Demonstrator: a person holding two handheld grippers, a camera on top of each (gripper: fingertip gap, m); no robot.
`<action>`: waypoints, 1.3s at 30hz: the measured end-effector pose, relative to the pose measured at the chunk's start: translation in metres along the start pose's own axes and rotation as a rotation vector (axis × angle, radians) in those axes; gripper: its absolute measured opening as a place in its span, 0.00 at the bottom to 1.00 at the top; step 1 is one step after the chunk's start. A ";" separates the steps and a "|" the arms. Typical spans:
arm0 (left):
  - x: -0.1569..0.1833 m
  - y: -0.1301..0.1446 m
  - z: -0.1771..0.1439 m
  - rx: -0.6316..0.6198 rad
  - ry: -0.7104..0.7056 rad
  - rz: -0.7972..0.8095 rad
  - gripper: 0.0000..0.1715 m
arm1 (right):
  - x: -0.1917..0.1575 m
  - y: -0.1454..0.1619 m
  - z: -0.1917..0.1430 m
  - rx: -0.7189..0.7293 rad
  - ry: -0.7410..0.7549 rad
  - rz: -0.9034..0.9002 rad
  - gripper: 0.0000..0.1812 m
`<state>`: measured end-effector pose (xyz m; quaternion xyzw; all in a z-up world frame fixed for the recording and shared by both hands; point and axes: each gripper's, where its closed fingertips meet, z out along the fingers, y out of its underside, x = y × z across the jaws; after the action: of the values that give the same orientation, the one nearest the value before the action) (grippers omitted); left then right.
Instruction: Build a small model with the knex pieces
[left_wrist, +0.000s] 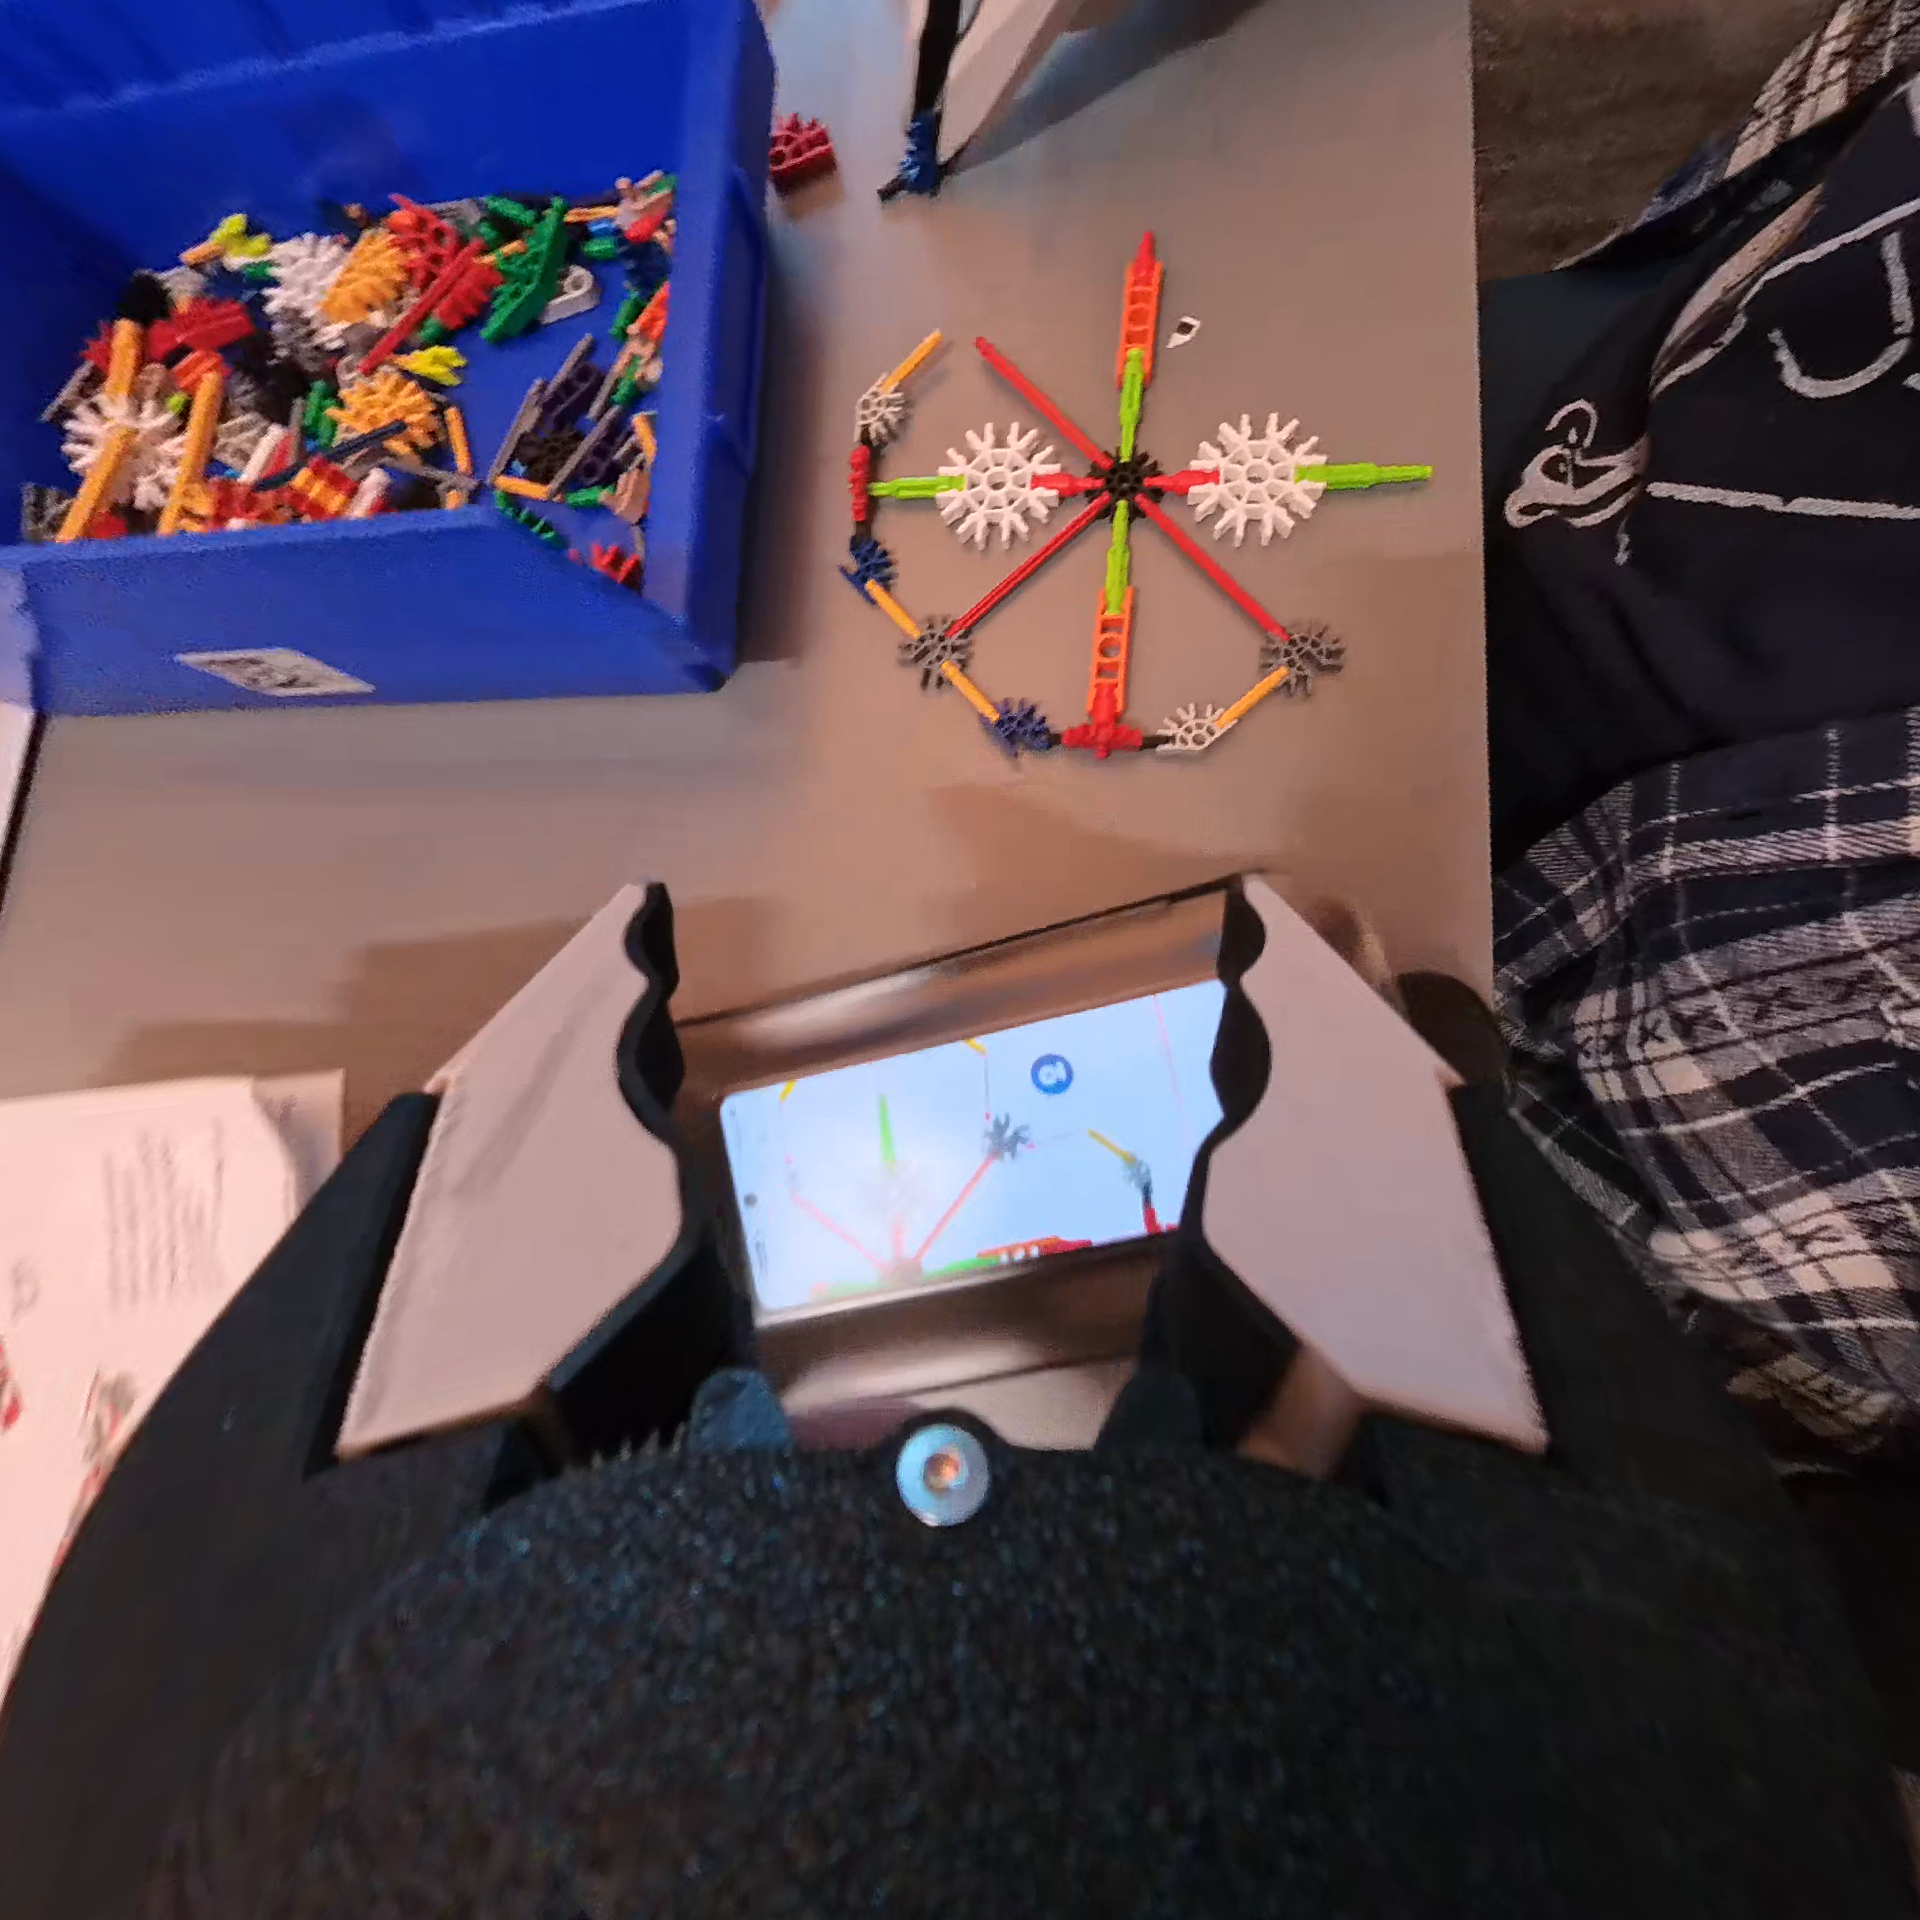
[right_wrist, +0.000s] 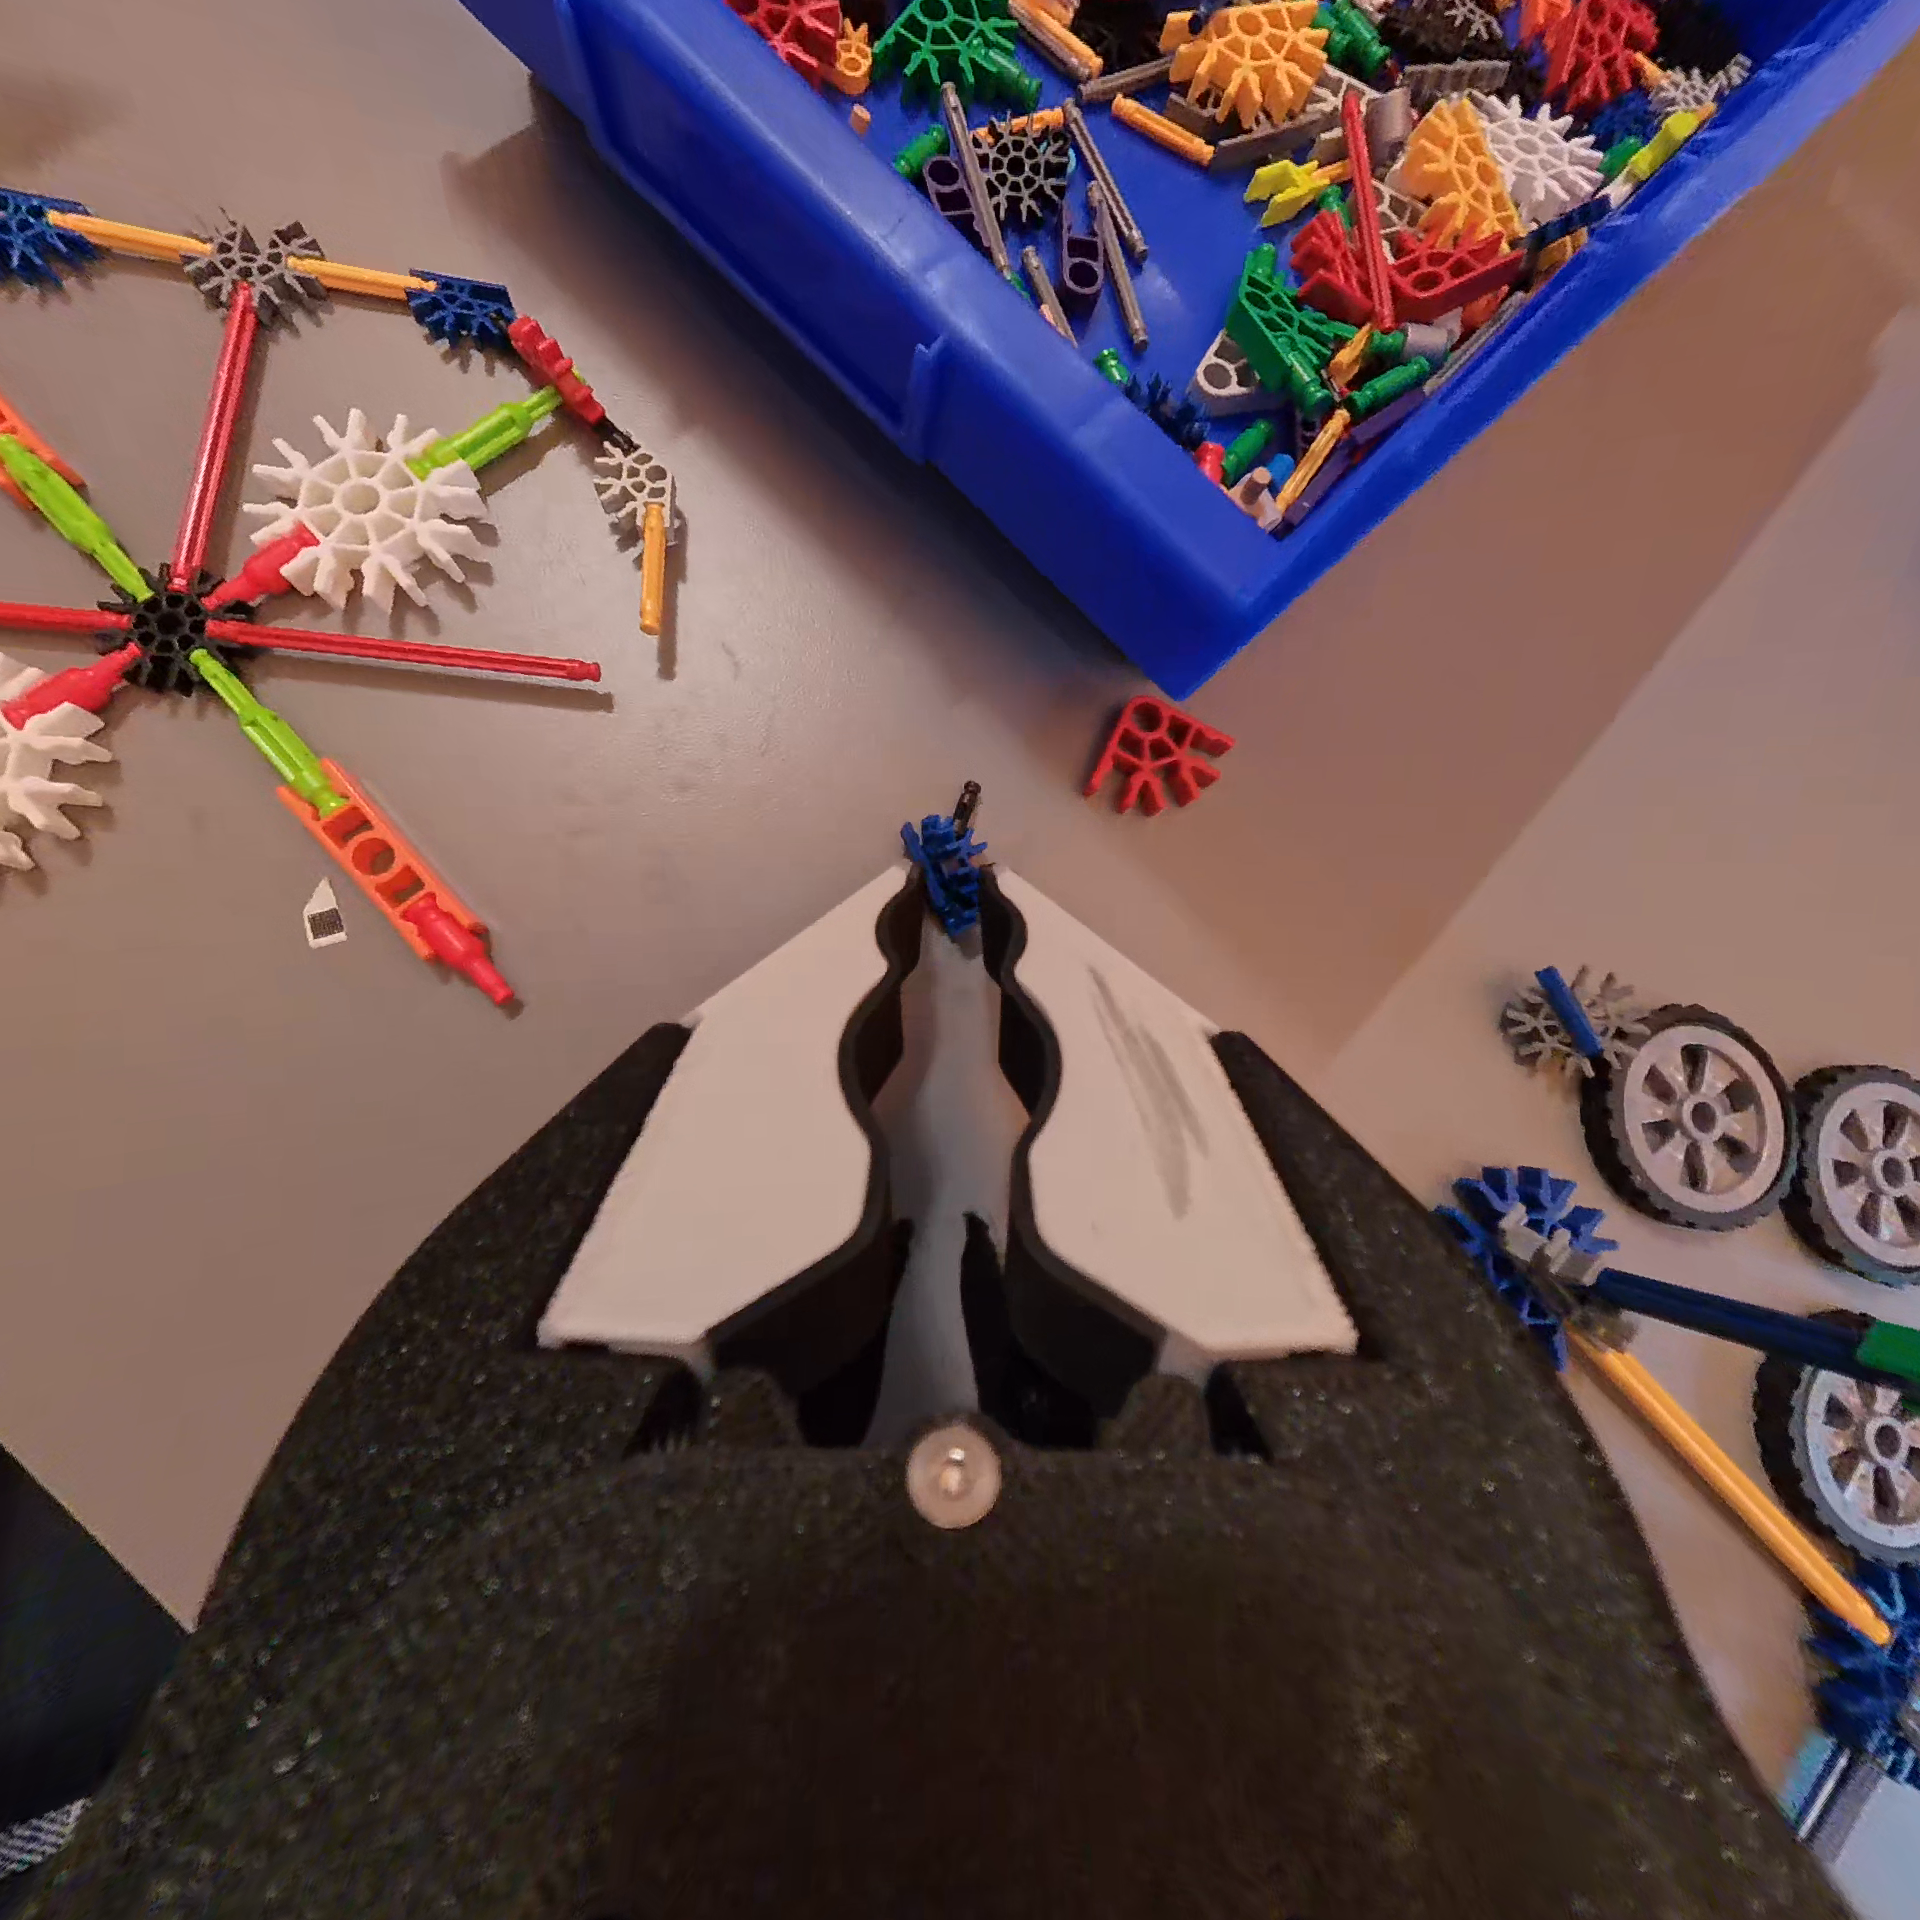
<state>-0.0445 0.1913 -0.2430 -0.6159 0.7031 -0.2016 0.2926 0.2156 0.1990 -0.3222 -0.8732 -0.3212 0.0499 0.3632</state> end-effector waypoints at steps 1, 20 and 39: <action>-0.002 0.002 -0.005 0.010 -0.019 -0.007 0.60 | 0.000 0.000 0.000 0.003 -0.001 0.001 0.05; 0.003 0.013 -0.019 0.169 -0.073 -0.044 0.62 | 0.005 -0.025 -0.024 0.032 0.043 -0.036 0.12; -0.013 -0.035 0.026 0.327 -0.006 0.018 0.60 | 0.018 -0.186 0.019 -0.035 -0.112 -0.345 0.15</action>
<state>-0.0007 0.2005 -0.2378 -0.5545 0.6655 -0.3089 0.3928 0.1267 0.3196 -0.2094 -0.8073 -0.4866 0.0301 0.3325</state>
